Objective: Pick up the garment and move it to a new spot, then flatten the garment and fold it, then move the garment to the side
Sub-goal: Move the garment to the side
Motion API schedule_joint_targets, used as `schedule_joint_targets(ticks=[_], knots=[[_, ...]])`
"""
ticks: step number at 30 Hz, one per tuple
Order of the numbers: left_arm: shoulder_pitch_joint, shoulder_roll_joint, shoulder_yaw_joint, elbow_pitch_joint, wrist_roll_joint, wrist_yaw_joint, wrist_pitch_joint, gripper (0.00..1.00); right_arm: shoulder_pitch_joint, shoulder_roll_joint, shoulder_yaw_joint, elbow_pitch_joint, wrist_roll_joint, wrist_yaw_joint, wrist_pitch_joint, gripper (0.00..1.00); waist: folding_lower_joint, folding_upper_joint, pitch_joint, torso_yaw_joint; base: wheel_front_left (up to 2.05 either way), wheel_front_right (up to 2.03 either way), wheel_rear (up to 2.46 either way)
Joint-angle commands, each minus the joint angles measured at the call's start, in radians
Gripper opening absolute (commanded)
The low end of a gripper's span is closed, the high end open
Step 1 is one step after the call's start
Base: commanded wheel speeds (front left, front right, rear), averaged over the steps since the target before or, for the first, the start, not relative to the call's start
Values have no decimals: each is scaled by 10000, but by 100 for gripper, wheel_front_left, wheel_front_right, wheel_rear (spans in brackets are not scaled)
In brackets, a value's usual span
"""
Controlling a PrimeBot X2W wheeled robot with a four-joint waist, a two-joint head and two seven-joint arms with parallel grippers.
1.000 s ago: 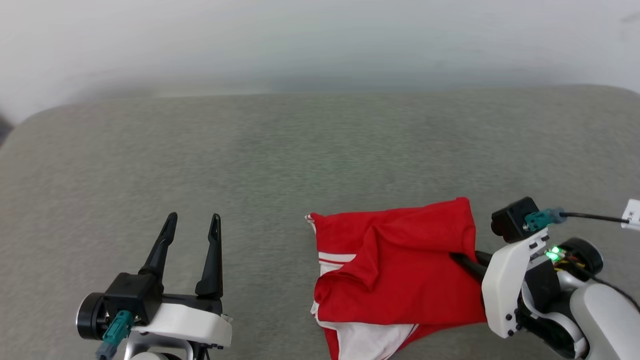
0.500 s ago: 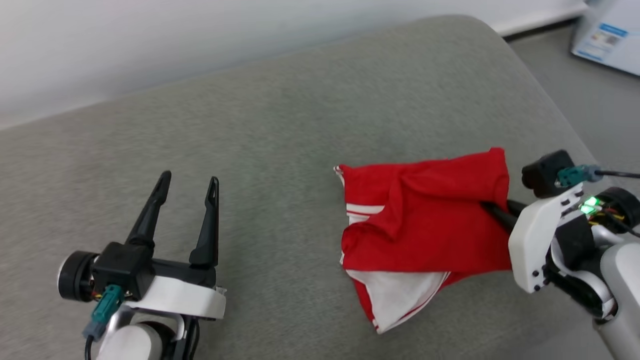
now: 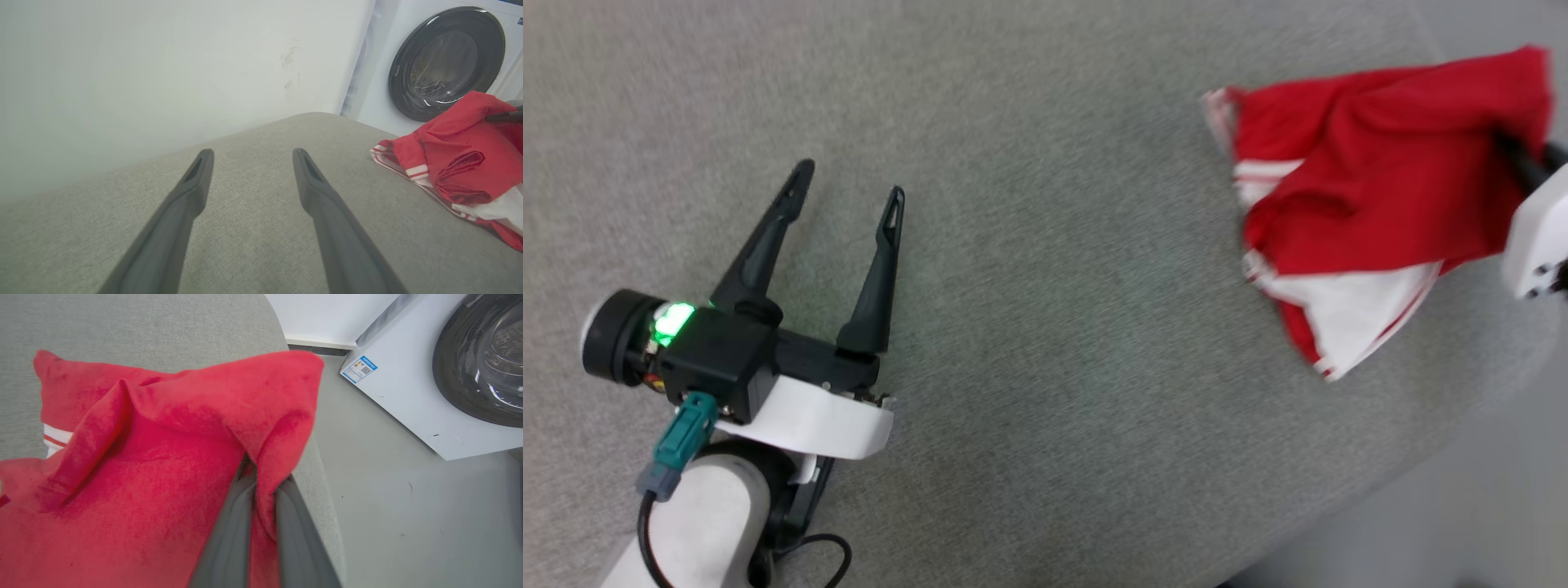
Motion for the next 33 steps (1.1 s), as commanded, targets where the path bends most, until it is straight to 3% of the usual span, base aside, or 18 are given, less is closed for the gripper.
schedule_joint_targets(ticks=[1, 5, 11, 12, 14, 21, 26, 33], knots=[[-252, 126, -20, -145, 108, -74, 89, 100, -420, -19, -335, 512, -307, -11, -293, 0, -1, -1, 725, 194, 0, 0, 0], [-584, 234, -91, -393, 242, -166, 264, 100, -1059, -86, -1188, 1671, -1066, -11, -956, 0, -1, -1, 1191, 475, 0, 0, 0], [-875, 239, -197, -514, 323, -208, 342, 100, -1513, 299, -2403, 3261, -2143, -11, -2003, 0, -1, -1, 1457, 809, 0, 0, 0], [-882, 218, -209, -493, 324, -197, 321, 100, -1567, 376, -2597, 3493, -2280, -11, -2161, 25, -1, -1, 1445, 849, 0, 0, 0], [-864, 157, -238, -414, 295, -169, 243, 100, -1623, 458, -3054, 3954, -2725, -11, -2423, 100, -1, -1, 1364, 929, 0, 0, 0], [-569, -120, -367, 6, 90, -99, -171, 100, -1390, 757, -4773, 4460, -4178, -11, -3874, 100, -1, -1, 654, 1225, 0, 0, 0], [-165, -533, -471, 555, -213, 6, -685, 100, -747, 1119, -5465, 4241, -4476, -11, -4530, 100, -1, -1, -364, 1626, 0, 0, 0], [1276, -997, -249, 1230, -798, 482, -1289, 100, 1320, 1930, -5802, 2697, -4341, -11, -4592, 100, -1, -1, -2188, 2319, 0, 0, 0]])
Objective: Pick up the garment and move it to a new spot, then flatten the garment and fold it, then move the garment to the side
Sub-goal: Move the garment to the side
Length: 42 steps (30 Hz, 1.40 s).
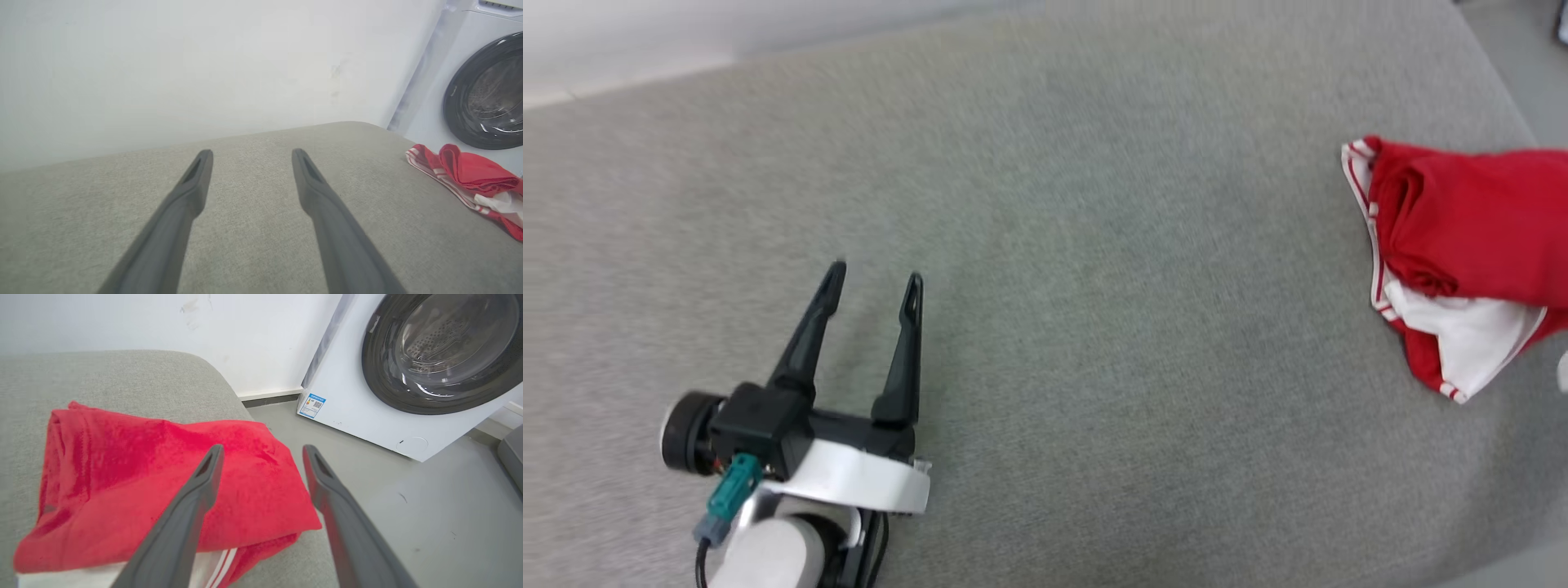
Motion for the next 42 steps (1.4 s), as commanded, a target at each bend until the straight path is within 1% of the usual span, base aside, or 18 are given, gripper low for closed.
schedule_joint_targets(ticks=[1, 5, 6, 10, 17, 22, 26, 31, 33, 38, 42], knots=[[325, -96, 41, 123, -117, 81, -119, 100, 643, 258, -67, -569, 139, -9, 77, 100, 1, 0, -952, 578, 0, 0, 0], [719, -180, 79, 322, -228, 168, -199, 100, 1684, 761, 7, -1827, 352, -9, 322, 100, 1, 0, -1460, 855, 0, 0, 0], [719, -180, 79, 322, -228, 168, -199, 100, 1684, 761, 7, -1827, 352, -9, 322, 100, 1, 0, -1460, 855, 0, 0, 0], [1018, -251, 110, 584, -363, 254, -239, 100, 2741, 1230, 317, -3231, 602, -11, 673, 100, 1, 0, -1880, 1113, 0, 0, 0], [1388, -322, 174, 967, -486, 368, -295, 100, 4399, 1901, 1243, -5657, 1168, -9, 1245, 100, 1, 0, -2438, 1561, 0, 0, 0], [1720, -368, 223, 1302, -573, 393, -357, 100, 5439, 2176, 2020, -6966, 1455, -9, 1625, 100, 1, 0, -2961, 1992, 0, 0, 0], [2046, -398, 266, 1568, -646, 410, -382, 100, 6105, 2314, 2437, -7669, 1714, -9, 1892, 100, 1, 0, -3379, 2354, 0, 0, 0], [2425, -290, 377, 1777, -661, 405, -404, 100, 6631, 2424, 2962, -8302, 1778, -9, 2074, 100, 1, 0, -3718, 2601, 0, 0, 0], [2576, -275, 398, 1838, -637, 436, -417, 100, 6817, 2462, 3148, -8439, 1815, -9, 2162, 100, 1, 0, -3837, 2657, 0, 0, 0], [2766, -293, 399, 1932, -631, 356, -433, 100, 7098, 2520, 3323, -8655, 1838, -9, 2262, 100, 1, 0, -4056, 2776, 0, 0, 0], [2832, -274, 474, 2056, -599, 307, -446, 100, 7123, 2546, 3488, -8628, 1935, -9, 2359, 100, 1, 0, -4143, 2785, 0, 0, 0]])
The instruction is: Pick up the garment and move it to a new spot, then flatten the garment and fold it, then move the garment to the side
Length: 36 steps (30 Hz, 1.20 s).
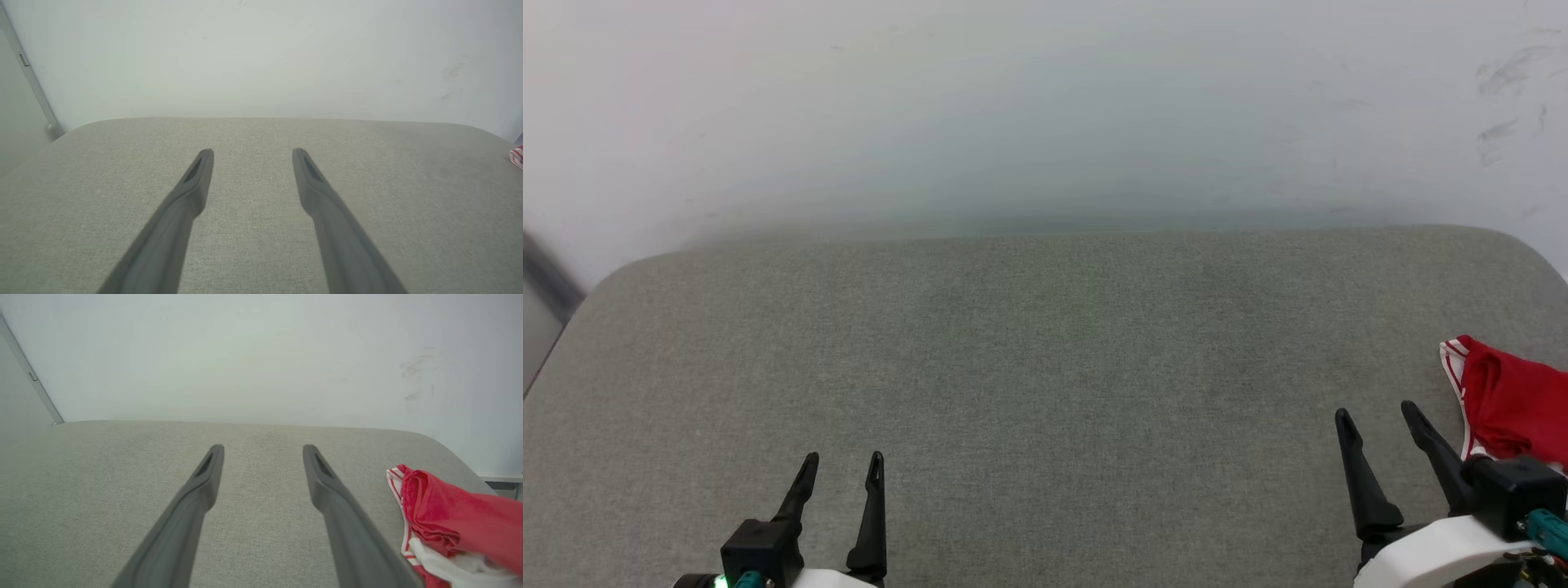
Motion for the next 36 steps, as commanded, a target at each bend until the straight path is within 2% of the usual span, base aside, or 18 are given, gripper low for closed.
schedule_joint_targets(ticks=[1, 21, 22, 25, 36], knots=[[96, 26, 32, 51, 41, -60, -56, 100, 50, 38, 41, 7, 49, -8, 48, 100, 1, -1, -33, 13, 0, 0, 0], [4, -216, 195, 255, 378, -221, -70, 100, -236, -291, 145, 445, 223, -8, -298, 100, 1, -1, -30, -5, 0, 0, 0], [14, -232, 204, 260, 386, -227, -70, 0, -244, -293, 157, 457, 230, -8, -302, 0, 1, -1, -31, -12, 0, 0, 0], [137, -282, 136, 417, 298, -223, 29, 0, -39, -223, 156, 672, 232, 0, -260, 0, 1, -1, -28, -12, 0, 0, 0], [-146, -562, 694, 603, -1624, -691, 505, 0, -400, -173, 8, 1169, 2433, -1, -148, 0, 1, -1, 30, -23, 0, 0, 0]])
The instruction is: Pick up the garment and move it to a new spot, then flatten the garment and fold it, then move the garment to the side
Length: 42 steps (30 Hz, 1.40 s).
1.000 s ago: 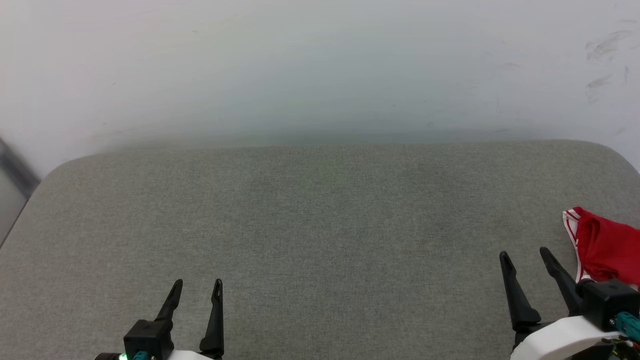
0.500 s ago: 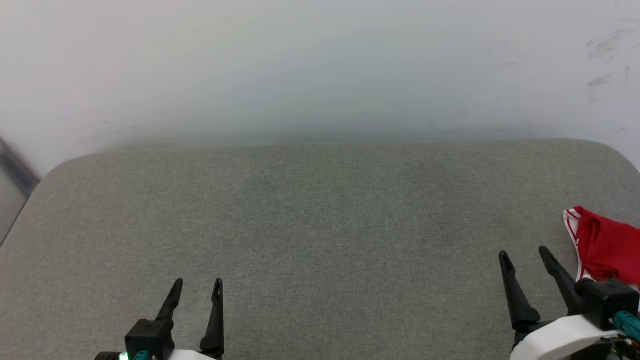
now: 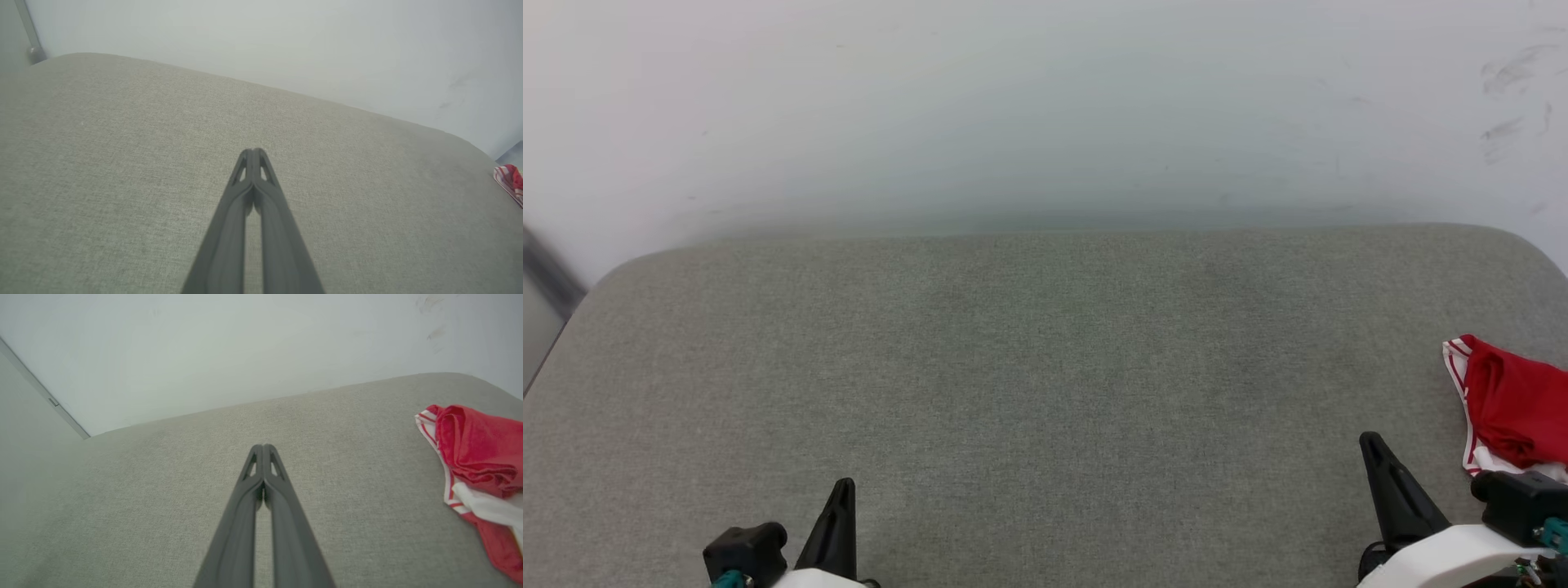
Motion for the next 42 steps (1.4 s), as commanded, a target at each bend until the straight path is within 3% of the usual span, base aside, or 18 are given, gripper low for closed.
schedule_joint_targets(ticks=[1, 42], knots=[[-367, -33, 219, -61, -507, -163, 112, 0, -386, 9, -68, -22, 600, -1, 11, 0, 0, 0, 11, -1, 0, 0, 0], [-1199, -886, 1839, 592, -5564, -1517, 1500, 0, -1332, 145, -437, 1334, 6502, -2, 282, 0, 0, 0, 219, -38, 0, 0, 0]])
